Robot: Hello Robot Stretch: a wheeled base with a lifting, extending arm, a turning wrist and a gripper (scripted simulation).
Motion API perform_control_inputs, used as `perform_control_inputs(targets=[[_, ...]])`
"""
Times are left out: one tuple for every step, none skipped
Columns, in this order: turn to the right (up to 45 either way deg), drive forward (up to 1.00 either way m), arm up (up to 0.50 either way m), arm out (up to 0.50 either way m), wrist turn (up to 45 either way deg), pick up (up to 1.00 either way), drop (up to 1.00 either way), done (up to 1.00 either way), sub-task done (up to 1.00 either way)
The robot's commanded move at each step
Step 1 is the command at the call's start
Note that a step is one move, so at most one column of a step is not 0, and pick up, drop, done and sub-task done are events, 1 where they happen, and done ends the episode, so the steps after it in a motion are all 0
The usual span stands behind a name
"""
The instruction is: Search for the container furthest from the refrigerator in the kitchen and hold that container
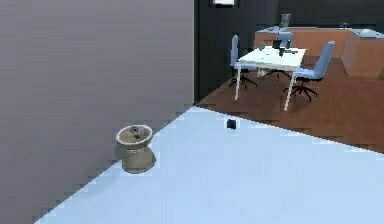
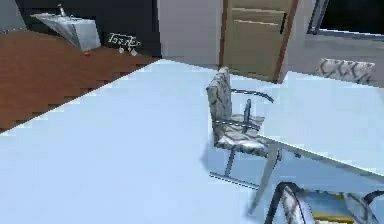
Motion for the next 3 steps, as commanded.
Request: perform_control_inputs(targets=[[-45.0, 0.0, 0.0, 0.0, 0.0, 0.0, 0.0, 0.0, 0.0], [-12.0, 0.0, 0.0, 0.0, 0.0, 0.0, 0.0, 0.0, 0.0], [-3.0, 0.0, 0.0, 0.0, 0.0, 0.0, 0.0, 0.0, 0.0]])
